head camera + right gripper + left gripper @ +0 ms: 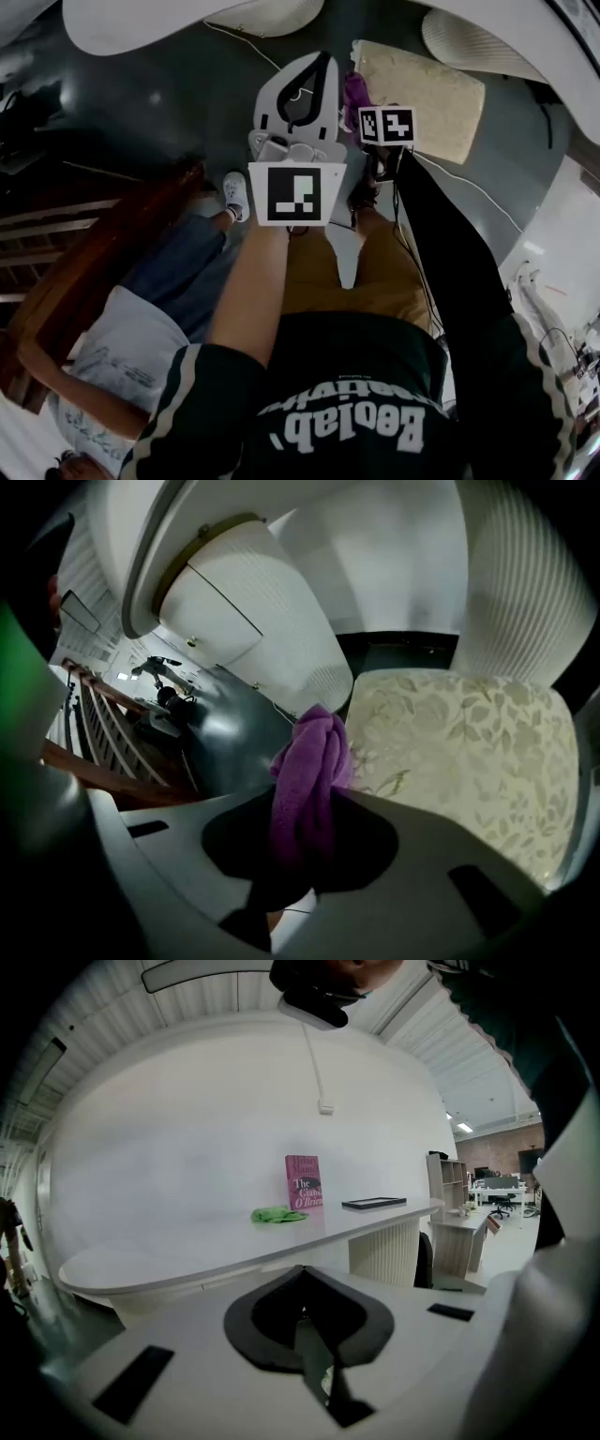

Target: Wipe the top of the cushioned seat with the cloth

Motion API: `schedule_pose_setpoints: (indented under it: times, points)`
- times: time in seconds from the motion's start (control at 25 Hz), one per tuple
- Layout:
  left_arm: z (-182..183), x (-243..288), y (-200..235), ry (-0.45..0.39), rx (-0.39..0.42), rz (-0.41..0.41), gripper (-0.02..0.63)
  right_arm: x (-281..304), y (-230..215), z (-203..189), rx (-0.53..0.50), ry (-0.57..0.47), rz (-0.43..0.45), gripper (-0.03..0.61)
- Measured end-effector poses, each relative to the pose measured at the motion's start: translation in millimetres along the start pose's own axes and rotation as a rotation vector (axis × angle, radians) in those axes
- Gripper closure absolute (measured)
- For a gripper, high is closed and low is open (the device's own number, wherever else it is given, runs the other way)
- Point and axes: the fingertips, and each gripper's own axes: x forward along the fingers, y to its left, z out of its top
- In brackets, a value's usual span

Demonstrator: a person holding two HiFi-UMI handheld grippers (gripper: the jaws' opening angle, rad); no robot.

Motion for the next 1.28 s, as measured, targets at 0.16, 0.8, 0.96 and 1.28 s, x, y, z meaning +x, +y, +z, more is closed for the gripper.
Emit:
schedule_pose_setpoints:
  times: [0.16,0.8,0.96,1.28]
  points:
    - [-0.7,1.5,-5.3,-0.006,-0.007,0.002,0.6,7.1,-26.5,-13.5,0.019,0.051,-0.056,0.479]
    - [16.9,50.3,-171.8,-0.036,-0.022,-0.241,0.6,-134.5,-271.6,-107.5,0.241,-0.07,-0.329,0.479]
    - [23.6,54.8,-222.8,-0.044,0.009,-0.326,0.6,-170.1,-319.3,-144.9,0.283,-0.06,-0.407,0.48]
    - [19.8,46.8,-281.5,-0.021,0.029,-0.413,0.6,-174.6,-313.5,-168.8,0.319,-0.133,-0.292,0.48]
